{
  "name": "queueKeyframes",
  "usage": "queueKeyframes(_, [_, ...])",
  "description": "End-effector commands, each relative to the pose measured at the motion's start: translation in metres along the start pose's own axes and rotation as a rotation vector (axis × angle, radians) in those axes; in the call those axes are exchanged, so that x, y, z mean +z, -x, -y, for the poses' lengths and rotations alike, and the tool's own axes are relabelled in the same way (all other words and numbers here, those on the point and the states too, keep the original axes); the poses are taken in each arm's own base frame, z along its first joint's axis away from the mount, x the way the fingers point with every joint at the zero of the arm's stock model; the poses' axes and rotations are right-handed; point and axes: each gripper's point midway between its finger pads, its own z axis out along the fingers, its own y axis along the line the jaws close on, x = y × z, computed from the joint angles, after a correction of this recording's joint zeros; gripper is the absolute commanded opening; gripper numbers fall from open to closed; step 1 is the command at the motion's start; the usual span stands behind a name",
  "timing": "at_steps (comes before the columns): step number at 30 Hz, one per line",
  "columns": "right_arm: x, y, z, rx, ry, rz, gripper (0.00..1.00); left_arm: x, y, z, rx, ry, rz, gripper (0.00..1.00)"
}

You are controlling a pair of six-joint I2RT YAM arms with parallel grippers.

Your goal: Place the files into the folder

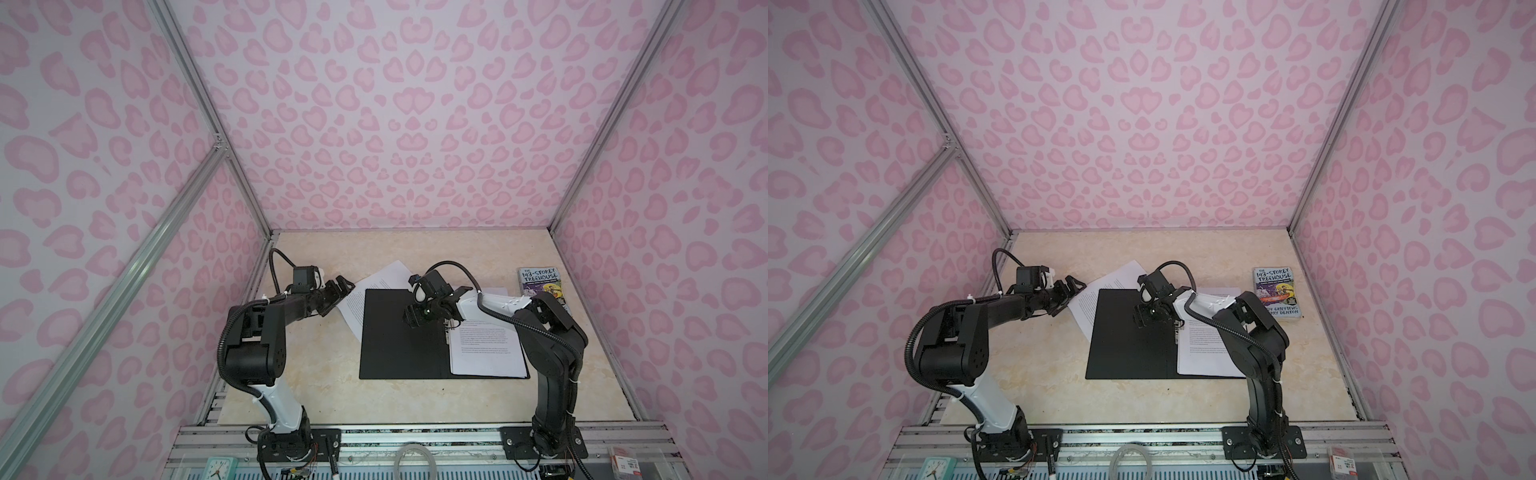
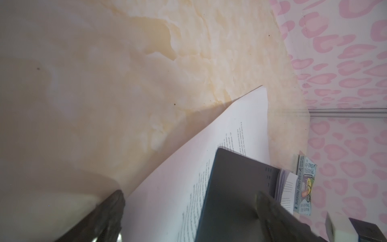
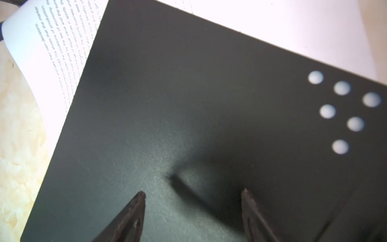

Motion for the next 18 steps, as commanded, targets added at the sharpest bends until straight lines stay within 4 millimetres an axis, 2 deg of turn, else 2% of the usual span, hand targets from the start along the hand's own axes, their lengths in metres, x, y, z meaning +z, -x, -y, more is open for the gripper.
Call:
queueKeyframes(1, [0.007, -0.037, 0.002, 0.038, 0.012, -0.138, 0.72, -0.001, -0.04, -0.028, -0.128, 0.092, -0.121, 1.0])
queueKeyframes(6, [0.006, -0.038, 0.0, 0.04, 0.025, -0.139, 0.72, -0.005, -0.05, -0.029, -0.183, 0.061, -0.106, 1.0])
queueKeyframes(11, [0.006, -0.039, -0.001, 0.043, 0.034, -0.143, 0.71, -0.001, -0.054, -0.019, -0.225, -0.027, -0.107, 1.0])
queueKeyframes(18, [0.005, -0.039, -0.001, 0.045, 0.039, -0.144, 0.71, -0.001, -0.062, -0.023, -0.271, -0.049, -0.086, 1.0])
